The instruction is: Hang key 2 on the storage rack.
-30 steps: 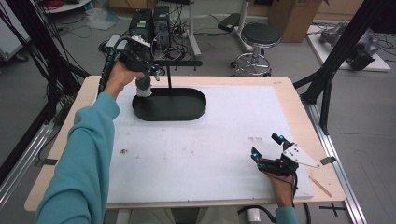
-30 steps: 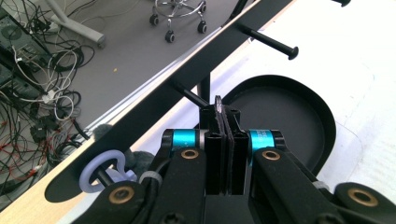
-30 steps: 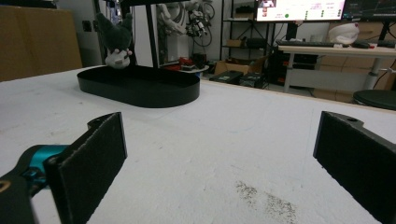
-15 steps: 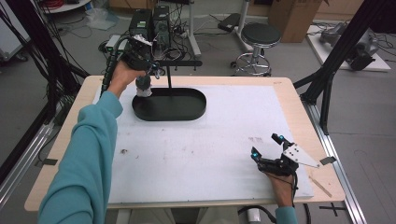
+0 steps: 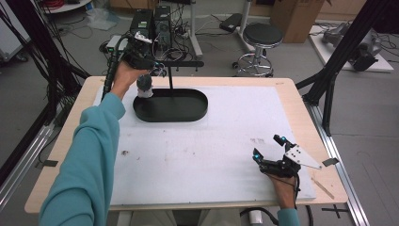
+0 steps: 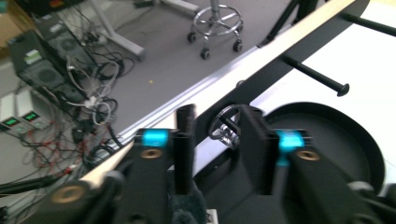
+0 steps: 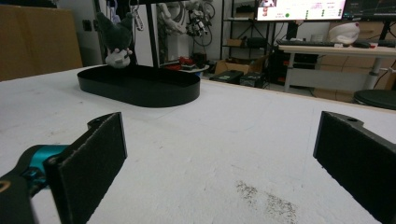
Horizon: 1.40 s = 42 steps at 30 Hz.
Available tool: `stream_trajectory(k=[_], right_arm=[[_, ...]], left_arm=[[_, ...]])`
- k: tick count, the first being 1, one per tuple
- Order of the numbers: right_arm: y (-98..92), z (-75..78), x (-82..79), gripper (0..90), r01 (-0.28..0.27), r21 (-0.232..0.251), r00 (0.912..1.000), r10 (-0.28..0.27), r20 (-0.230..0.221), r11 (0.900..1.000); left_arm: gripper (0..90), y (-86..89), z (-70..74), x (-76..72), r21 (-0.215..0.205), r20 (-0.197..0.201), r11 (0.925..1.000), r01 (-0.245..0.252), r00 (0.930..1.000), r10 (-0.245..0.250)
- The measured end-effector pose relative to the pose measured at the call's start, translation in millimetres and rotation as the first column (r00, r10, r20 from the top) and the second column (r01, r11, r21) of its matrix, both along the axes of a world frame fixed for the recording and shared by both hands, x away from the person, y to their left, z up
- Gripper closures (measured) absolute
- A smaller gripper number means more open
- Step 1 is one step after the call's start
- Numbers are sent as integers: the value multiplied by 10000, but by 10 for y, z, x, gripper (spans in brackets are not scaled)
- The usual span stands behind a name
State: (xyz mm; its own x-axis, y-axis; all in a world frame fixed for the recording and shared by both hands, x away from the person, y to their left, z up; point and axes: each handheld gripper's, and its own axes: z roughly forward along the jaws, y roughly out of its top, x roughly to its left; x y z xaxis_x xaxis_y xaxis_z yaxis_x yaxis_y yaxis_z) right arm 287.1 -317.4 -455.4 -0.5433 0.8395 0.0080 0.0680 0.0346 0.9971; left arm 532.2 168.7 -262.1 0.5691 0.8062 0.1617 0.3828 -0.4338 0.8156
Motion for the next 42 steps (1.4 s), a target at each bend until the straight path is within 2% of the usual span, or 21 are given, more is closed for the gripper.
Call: stream_trajectory(k=[2,4,6,8,9,11,14,15,17,23,25,26,27,28,29,30,31,32,35,39,42], right_arm=[[1,0,0,19,-4,4,10000,4,6,10000],[1,0,-1,19,-7,-3,10000,7,8,10000],[0,0,0,19,5,-6,10000,-5,-3,10000],[1,0,-2,19,12,47,10000,-12,-53,10000],[1,0,-3,19,39,26,10000,-39,-48,10000],[0,0,0,19,15,-47,10000,-15,10,10000],[-4,-1,-3,19,14,51,10000,-14,-20,10000],[-7,-2,-2,19,11,63,10000,-10,-28,10000],[-7,-1,0,19,-4,64,10000,4,8,10000],[-5,-1,-2,19,5,72,10000,-5,-27,10000],[-7,-1,-2,19,22,57,10000,-22,1,10000],[-7,-2,-1,19,41,73,10000,-41,-15,10000],[-7,-1,0,19,44,65,10000,-44,2,10000],[-5,-1,-2,19,79,92,10000,-78,-54,9999],[-5,0,-1,19,84,84,9999,-83,-107,9999],[-7,1,7,19,81,59,9999,-80,-81,10000],[-5,1,8,19,98,68,9999,-98,-108,9999],[-5,1,8,19,96,42,9999,-96,-106,9999],[0,1,3,19,132,25,9999,-132,-85,9999],[3,2,3,19,180,-1,9998,-180,-59,9998],[7,1,-3,19,178,31,9998,-177,-106,9998]], left_arm=[[497,6,27,-22,-228,325,9997,-89,9994,96],[378,21,57,-40,-701,600,9975,39,9982,3],[124,23,74,-59,-859,497,9963,29,9988,14],[50,59,92,-114,-1367,543,9894,491,9976,-420],[17,79,102,-171,-1479,928,9877,508,9950,-373],[17,133,111,-298,-1482,1699,9845,939,9831,-682],[17,241,127,-487,-1559,1842,9765,1485,9757,-1190],[17,275,134,-569,-1596,2043,9759,1491,9721,-1151],[17,363,147,-762,-1831,2509,9660,1824,9588,-1335],[17,651,101,-1380,-1865,3565,9483,2566,9172,-1780],[17,762,5,-1616,-2027,3826,9370,2845,9038,-1917],[17,814,-63,-1708,-2205,3909,9260,3064,8976,-2039],[17,862,-146,-1789,-2378,3923,9166,3215,8951,-2122],[17,909,-240,-1866,-2474,3930,9129,3248,8948,-2118],[17,951,-347,-1941,-2594,3975,9113,3197,8953,-2009],[17,992,-456,-2005,-2612,3999,9128,3141,8958,-1938],[17,1035,-558,-2060,-2569,3970,9186,3005,8994,-1832],[17,1078,-659,-2117,-2713,3987,9182,2886,9020,-1657],[17,1187,-919,-2271,-3201,4098,9115,2582,9052,-1126],[17,1245,-1225,-2445,-3771,4465,8992,2221,8942,-336],[17,1223,-1469,-2527,-4121,4464,8860,2126,8948,-71]])
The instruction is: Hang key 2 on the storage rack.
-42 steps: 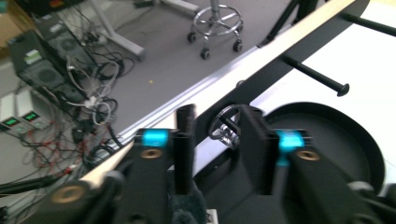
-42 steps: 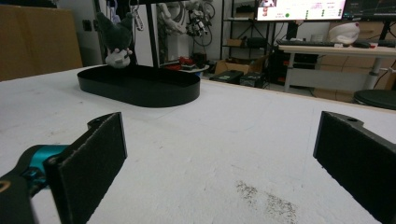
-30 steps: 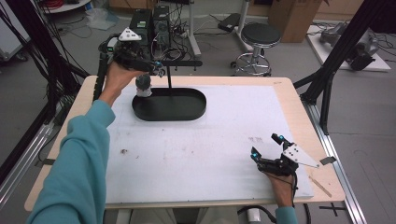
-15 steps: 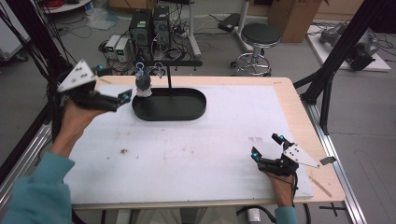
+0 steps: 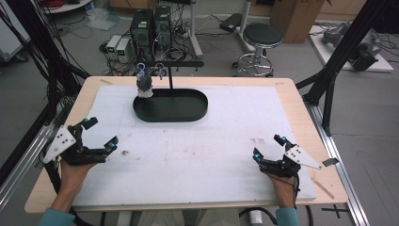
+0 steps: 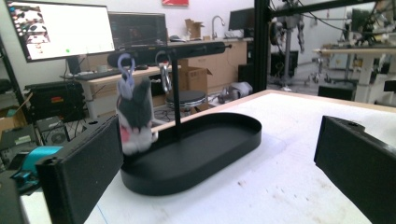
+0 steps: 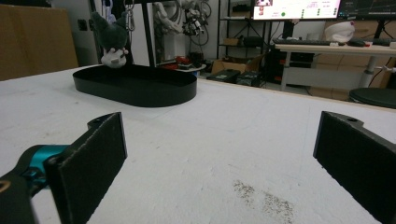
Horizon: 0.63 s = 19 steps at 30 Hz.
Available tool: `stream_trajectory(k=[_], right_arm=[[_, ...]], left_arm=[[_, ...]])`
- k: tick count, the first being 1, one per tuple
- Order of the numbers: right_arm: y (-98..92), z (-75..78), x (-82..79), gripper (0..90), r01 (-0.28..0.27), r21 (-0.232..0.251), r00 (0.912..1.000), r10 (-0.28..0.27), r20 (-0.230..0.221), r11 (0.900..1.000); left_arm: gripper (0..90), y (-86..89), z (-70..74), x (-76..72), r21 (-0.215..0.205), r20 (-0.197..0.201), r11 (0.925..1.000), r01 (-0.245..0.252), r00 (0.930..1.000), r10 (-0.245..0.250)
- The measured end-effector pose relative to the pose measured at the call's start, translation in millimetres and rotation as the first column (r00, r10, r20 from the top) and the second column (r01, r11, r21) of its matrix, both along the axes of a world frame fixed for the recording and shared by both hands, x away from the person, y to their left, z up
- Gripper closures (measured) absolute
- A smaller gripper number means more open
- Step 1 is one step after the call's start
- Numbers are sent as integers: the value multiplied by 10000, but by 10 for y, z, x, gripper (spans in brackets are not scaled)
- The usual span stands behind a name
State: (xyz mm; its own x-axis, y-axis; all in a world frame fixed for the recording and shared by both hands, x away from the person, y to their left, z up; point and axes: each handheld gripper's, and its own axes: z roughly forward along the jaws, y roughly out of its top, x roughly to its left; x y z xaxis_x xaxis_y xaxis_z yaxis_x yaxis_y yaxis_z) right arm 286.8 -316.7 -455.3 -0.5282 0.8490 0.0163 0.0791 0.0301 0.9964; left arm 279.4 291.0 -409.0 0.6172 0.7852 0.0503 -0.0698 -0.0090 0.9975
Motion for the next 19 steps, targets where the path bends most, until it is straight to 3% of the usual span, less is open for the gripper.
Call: stream_trajectory(k=[3,11,12,16,19], right_arm=[[1,0,1,19,-11,-8,10000,11,26,10000],[2,0,-1,19,-4,-9,10000,4,9,10000],[1,0,-1,19,-2,-29,10000,2,11,10000],[-1,-1,1,19,-24,-99,10000,25,91,9999],[0,-1,0,19,-19,-109,9999,20,108,9999]], left_arm=[[17,-59,-152,-40,310,18,9995,-72,10000,71],[17,-183,-446,-36,466,-230,9986,230,9995,-220],[17,-186,-470,-20,473,-424,9985,292,9987,-272],[17,-153,-481,-20,38,-292,9999,120,9995,-119],[17,-151,-482,-18,-15,-366,10000,27,9993,-28]])
